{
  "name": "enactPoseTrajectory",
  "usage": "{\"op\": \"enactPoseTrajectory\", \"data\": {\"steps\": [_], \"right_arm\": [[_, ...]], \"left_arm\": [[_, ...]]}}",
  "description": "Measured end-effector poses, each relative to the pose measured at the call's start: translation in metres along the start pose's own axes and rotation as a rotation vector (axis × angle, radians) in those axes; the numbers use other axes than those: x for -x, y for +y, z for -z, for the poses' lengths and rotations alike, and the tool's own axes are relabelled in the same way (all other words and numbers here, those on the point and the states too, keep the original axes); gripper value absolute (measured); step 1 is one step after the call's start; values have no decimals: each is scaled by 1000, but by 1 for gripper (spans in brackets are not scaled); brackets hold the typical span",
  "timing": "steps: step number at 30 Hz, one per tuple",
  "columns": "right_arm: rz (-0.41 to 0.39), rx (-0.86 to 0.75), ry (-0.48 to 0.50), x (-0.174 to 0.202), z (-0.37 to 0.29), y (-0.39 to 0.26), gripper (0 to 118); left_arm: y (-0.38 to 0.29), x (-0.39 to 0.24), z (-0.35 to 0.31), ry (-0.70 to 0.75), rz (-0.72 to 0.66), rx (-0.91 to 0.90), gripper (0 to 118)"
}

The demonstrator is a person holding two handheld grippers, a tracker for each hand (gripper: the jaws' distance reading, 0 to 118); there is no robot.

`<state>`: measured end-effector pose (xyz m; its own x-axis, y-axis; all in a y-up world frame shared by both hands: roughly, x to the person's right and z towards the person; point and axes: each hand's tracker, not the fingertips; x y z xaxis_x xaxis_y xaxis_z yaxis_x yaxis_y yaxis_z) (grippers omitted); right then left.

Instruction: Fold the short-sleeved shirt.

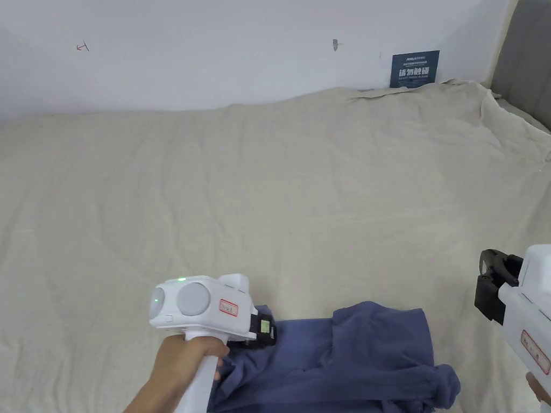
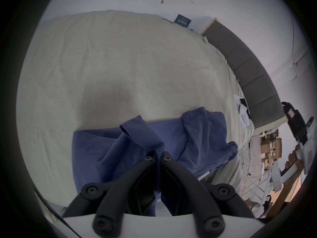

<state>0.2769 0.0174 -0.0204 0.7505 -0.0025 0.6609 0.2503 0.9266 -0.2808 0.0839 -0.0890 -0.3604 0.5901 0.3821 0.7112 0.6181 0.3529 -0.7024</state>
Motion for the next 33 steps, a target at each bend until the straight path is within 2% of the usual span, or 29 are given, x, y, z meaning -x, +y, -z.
{"op": "enactPoseTrajectory", "data": {"steps": [5, 7, 8, 12, 13, 14, 20, 26, 27, 28, 29, 30, 31, 32, 33], "right_arm": [[1, 5, -4, -4, -1, -2, 0], [0, 8, -5, -5, -1, -3, 0], [-1, 9, -5, -5, 0, -3, 0], [1, 13, -5, -5, 0, -4, 0], [1, 12, -5, -5, -1, -3, 0], [1, 11, -5, -4, -1, -3, 0], [-3, 0, -1, 0, -4, 3, 0], [-8, -6, 8, 5, -5, 6, 1], [-9, -7, 8, 6, -5, 7, 1], [-10, -8, 10, 7, -5, 7, 1], [-10, -8, 12, 8, -5, 7, 1], [-10, -9, 13, 9, -5, 7, 1], [-10, -8, 14, 9, -4, 7, 1], [-8, -7, 16, 10, -3, 7, 1], [-6, -6, 17, 9, -3, 7, 1]], "left_arm": [[-7, -12, 27, 86, 15, 31, 2], [-9, -17, 29, 103, 22, 23, 10], [-10, -17, 29, 114, 20, 20, 19], [-11, -23, 16, 100, 13, -7, 102], [-11, -23, 12, 99, 17, -19, 110], [-10, -24, 3, 83, 18, -49, 112], [-14, -5, -50, 60, -31, -241, 112], [-26, 28, -88, 160, -41, -380, 109], [-30, 34, -92, 184, -39, -410, 103], [-35, 39, -94, 207, -45, -452, 92], [-41, 43, -96, 216, -39, -482, 75], [-45, 49, -95, 214, -25, -510, 44], [-50, 54, -92, 217, -18, -521, 21], [-55, 59, -89, 221, -24, -523, 7], [-60, 63, -83, 223, -30, -526, 0]]}}
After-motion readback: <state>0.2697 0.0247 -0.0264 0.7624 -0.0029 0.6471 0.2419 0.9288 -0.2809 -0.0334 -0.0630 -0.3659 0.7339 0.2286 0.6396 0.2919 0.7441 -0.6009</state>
